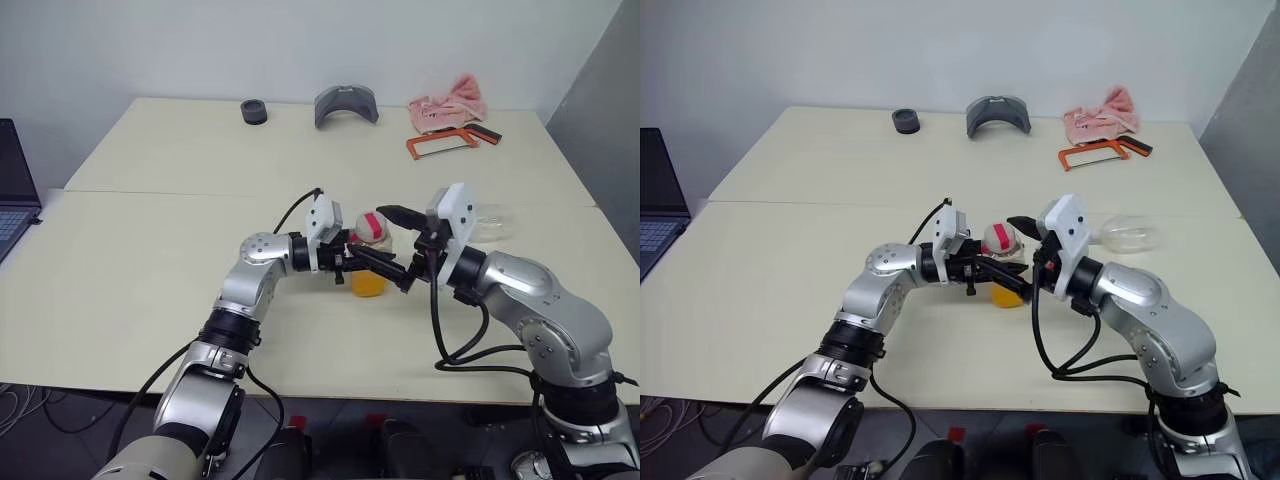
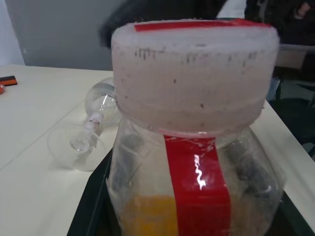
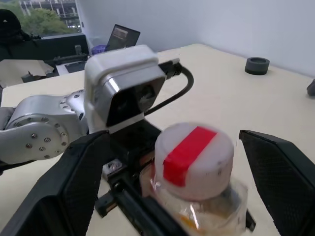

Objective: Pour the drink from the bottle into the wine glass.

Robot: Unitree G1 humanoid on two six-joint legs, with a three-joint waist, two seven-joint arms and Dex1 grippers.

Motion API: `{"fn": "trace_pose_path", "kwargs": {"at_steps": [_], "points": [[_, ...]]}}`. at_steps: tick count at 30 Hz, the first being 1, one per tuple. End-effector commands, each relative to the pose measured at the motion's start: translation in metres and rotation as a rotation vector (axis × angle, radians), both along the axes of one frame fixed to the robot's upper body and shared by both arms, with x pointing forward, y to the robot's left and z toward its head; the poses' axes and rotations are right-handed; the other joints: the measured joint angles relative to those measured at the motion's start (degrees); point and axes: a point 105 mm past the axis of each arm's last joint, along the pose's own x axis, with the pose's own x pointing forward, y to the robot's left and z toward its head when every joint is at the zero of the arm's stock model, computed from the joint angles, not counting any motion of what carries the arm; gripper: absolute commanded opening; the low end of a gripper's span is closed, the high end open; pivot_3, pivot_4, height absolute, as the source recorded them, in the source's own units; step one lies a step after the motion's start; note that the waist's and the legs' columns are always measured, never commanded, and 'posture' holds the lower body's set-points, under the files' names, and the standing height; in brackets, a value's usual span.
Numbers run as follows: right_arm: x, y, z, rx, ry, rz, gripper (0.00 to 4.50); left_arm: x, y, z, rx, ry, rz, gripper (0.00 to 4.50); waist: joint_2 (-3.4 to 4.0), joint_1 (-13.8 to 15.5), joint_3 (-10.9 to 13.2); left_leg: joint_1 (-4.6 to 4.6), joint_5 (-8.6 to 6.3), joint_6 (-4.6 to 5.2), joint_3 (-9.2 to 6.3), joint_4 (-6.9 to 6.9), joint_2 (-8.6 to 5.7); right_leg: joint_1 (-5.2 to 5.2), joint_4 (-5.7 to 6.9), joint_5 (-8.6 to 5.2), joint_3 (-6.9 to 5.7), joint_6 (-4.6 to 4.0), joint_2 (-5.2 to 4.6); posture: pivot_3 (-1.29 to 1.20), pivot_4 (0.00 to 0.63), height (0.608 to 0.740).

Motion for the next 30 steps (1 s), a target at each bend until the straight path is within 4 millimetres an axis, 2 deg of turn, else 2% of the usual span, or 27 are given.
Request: {"fn": "trace_pose_path", "kwargs": {"at_steps": [1, 4, 6, 7, 12, 13, 17, 20, 24, 26, 28, 30], "points": [[0.001, 0.004, 0.011, 0.023, -0.048, 0.004, 4.50, -0.003, -0.004, 0.014, -0.012, -0.072, -0.030, 1.77, 0.00, 0.03, 0.00, 0.00, 0.00, 0.00, -0.01, 0.00, 0.00, 0.00, 0.01, 0.00, 0.00, 0.00, -0.01, 0.00, 0.150, 0.740], [0.005, 0.003, 0.009, 0.025, -0.038, -0.004, 4.50, -0.002, -0.002, 0.014, -0.009, -0.076, -0.031, 1.77, 0.00, 0.04, 0.00, 0.00, 0.00, 0.00, -0.04, 0.01, 0.00, 0.00, 0.02, 0.00, -0.01, 0.00, -0.04, 0.00, 0.150, 0.740], [0.007, 0.002, 0.007, 0.018, -0.033, -0.007, 4.12, -0.002, -0.001, 0.014, -0.009, -0.079, -0.033, 1.77, 0.00, 0.04, 0.00, 0.00, 0.00, 0.00, -0.05, 0.01, 0.00, 0.00, 0.03, 0.00, -0.01, 0.00, -0.04, 0.00, 0.150, 0.740], [0.007, 0.001, 0.007, 0.017, -0.030, -0.009, 3.88, -0.003, -0.001, 0.015, -0.008, -0.080, -0.035, 1.77, 0.00, 0.04, 0.00, 0.00, 0.00, 0.01, -0.05, 0.01, 0.00, 0.00, 0.03, 0.00, 0.00, 0.00, -0.04, 0.00, 0.150, 0.740], [0.006, 0.002, 0.007, 0.012, -0.043, 0.029, 2.07, -0.004, -0.001, 0.016, -0.001, -0.081, -0.058, 1.77, 0.00, 0.02, 0.00, 0.00, 0.00, 0.01, -0.05, 0.01, 0.00, -0.01, 0.05, 0.00, -0.01, 0.00, -0.04, 0.00, 0.150, 0.740], [0.004, 0.004, 0.009, 0.005, -0.062, 0.061, 1.95, -0.005, -0.001, 0.016, 0.003, -0.081, -0.066, 1.77, 0.00, 0.02, 0.00, 0.00, 0.00, 0.02, -0.05, 0.01, -0.01, -0.01, 0.05, 0.00, -0.01, 0.00, -0.04, 0.00, 0.150, 0.740], [-0.013, 0.013, 0.010, -0.118, -0.122, 0.306, 1.96, -0.004, 0.000, 0.018, 0.015, -0.087, -0.084, 1.76, 0.01, 0.02, 0.01, 0.00, 0.00, 0.05, -0.03, 0.04, -0.07, 0.00, 0.07, 0.00, 0.00, 0.00, -0.03, 0.00, 0.150, 0.740], [-0.014, 0.010, 0.012, -0.208, -0.120, 0.430, 1.96, -0.004, 0.000, 0.020, 0.029, -0.097, -0.110, 1.75, 0.02, -0.01, 0.01, 0.02, -0.03, 0.12, -0.03, 0.04, -0.09, 0.01, 0.06, 0.00, -0.03, 0.00, -0.02, 0.00, 0.150, 0.740], [-0.012, 0.006, 0.011, -0.246, -0.059, 0.495, 1.96, -0.003, 0.000, 0.022, 0.033, -0.105, -0.116, 1.74, 0.02, -0.04, 0.01, 0.02, -0.03, 0.11, -0.04, 0.03, -0.06, 0.00, 0.06, 0.00, -0.05, 0.00, 0.00, 0.00, 0.150, 0.740], [-0.001, 0.000, 0.012, -0.213, -0.074, 0.388, 1.96, -0.002, 0.000, 0.022, 0.028, -0.104, -0.110, 1.74, 0.02, 0.01, 0.02, 0.01, -0.01, 0.08, -0.05, 0.03, -0.03, -0.01, 0.07, 0.00, -0.04, 0.00, -0.04, 0.00, 0.150, 0.740], [0.009, -0.005, 0.017, -0.161, -0.122, 0.281, 2.68, -0.003, 0.000, 0.021, 0.027, -0.104, -0.109, 1.74, 0.02, 0.01, 0.02, -0.01, 0.00, 0.05, -0.07, 0.04, 0.00, -0.01, 0.07, 0.00, -0.04, 0.00, -0.06, 0.00, 0.150, 0.740], [0.007, -0.010, 0.022, -0.101, -0.130, 0.232, 3.16, -0.003, 0.001, 0.021, 0.027, -0.101, -0.105, 1.74, 0.02, 0.03, 0.02, -0.01, 0.01, 0.04, -0.09, 0.04, 0.02, -0.03, 0.11, 0.00, -0.04, 0.00, -0.09, 0.00, 0.150, 0.740]]}}
